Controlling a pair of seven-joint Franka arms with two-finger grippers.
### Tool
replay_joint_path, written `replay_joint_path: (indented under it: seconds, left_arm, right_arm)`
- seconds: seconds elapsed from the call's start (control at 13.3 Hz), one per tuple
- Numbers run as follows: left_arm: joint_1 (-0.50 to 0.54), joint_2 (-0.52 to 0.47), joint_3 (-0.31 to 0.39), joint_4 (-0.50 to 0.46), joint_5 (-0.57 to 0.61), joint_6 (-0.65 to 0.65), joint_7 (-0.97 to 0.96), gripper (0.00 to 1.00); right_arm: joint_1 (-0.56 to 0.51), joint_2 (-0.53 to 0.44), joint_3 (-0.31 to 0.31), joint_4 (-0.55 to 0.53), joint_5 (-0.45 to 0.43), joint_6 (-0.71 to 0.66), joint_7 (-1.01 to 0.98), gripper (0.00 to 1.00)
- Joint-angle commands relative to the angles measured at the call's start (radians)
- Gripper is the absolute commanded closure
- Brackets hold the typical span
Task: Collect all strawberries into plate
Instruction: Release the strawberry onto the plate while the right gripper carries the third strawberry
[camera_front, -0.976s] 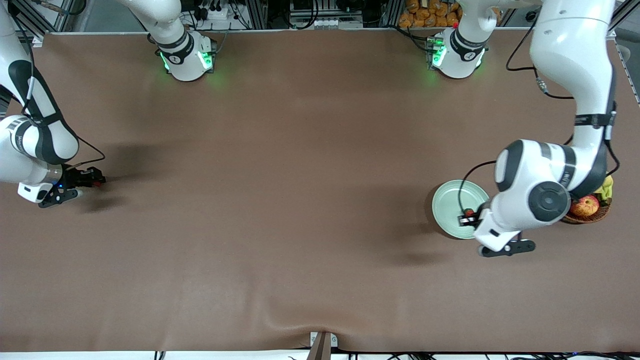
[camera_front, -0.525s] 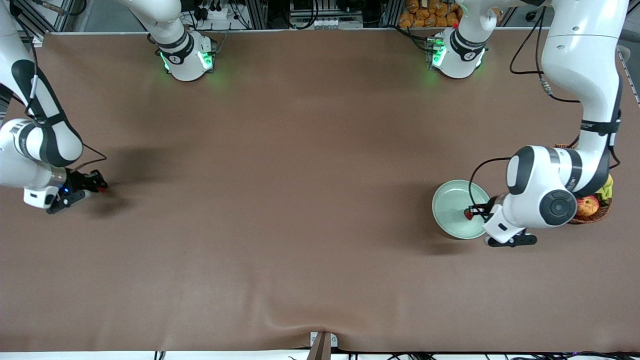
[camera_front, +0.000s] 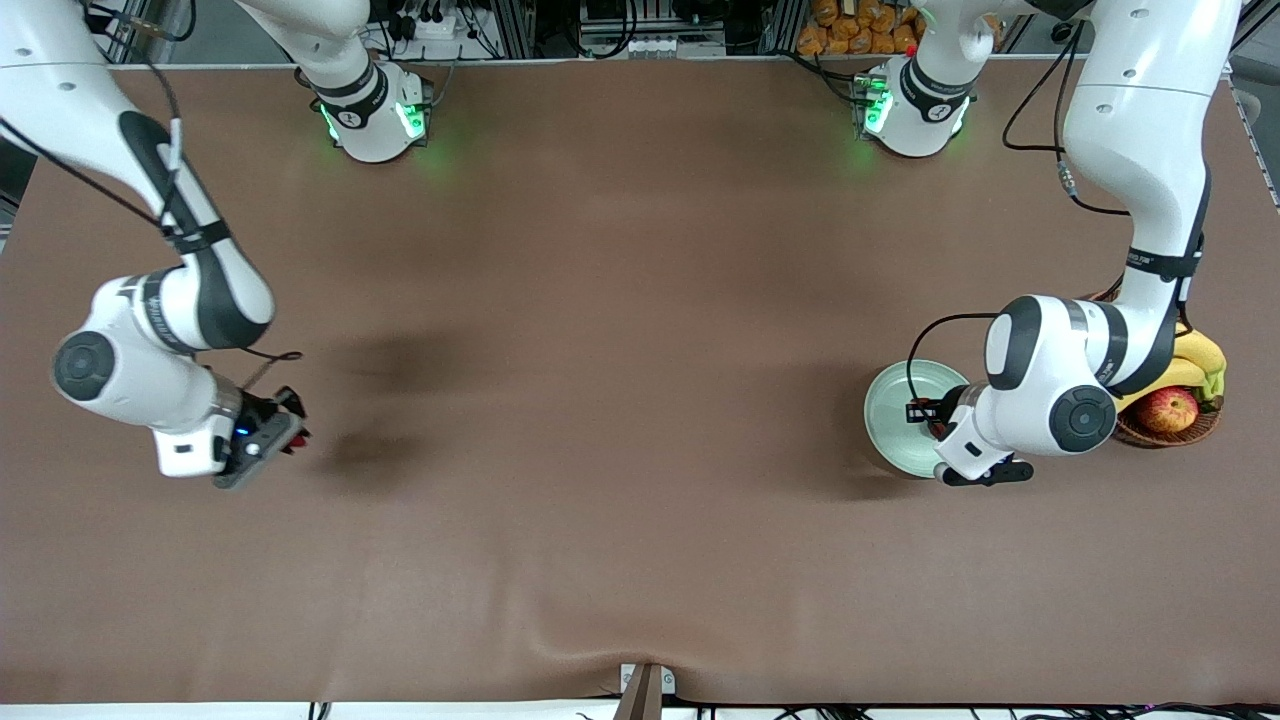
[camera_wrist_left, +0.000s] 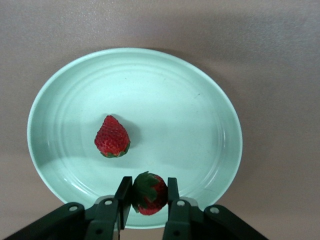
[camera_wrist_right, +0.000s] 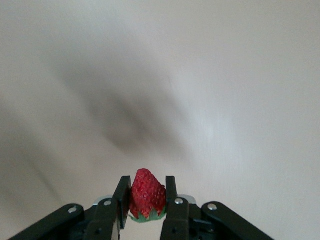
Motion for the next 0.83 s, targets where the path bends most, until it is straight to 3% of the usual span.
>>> replay_joint_path:
  seconds: [0.0,0.08,0.45,0.75]
  left_arm:
    - [-0.002,-0.008,-0.003,-0.005,-0.019,0.014,-0.004,0.25]
    - [0.004,-0.016,-0.003,-0.001,-0.019,0.012,-0.004,0.0]
    - [0.001,-0.044,-0.003,0.068,-0.031,0.0,-0.016,0.0]
    - [-0.053,-0.035,-0.004,0.137,-0.033,-0.017,-0.118,0.0]
  right_arm:
    - [0.137,0.027,-0.01,0.079,0.005,0.0,0.055,1.0]
    - [0.19,0.047,-0.01,0.096,0.007,0.002,0.105,1.0]
    - [0.389,0.164,-0.014,0.198,0.002,0.042,0.189,1.0]
    - [0.517,0.19,-0.014,0.202,0.001,0.128,0.232,1.0]
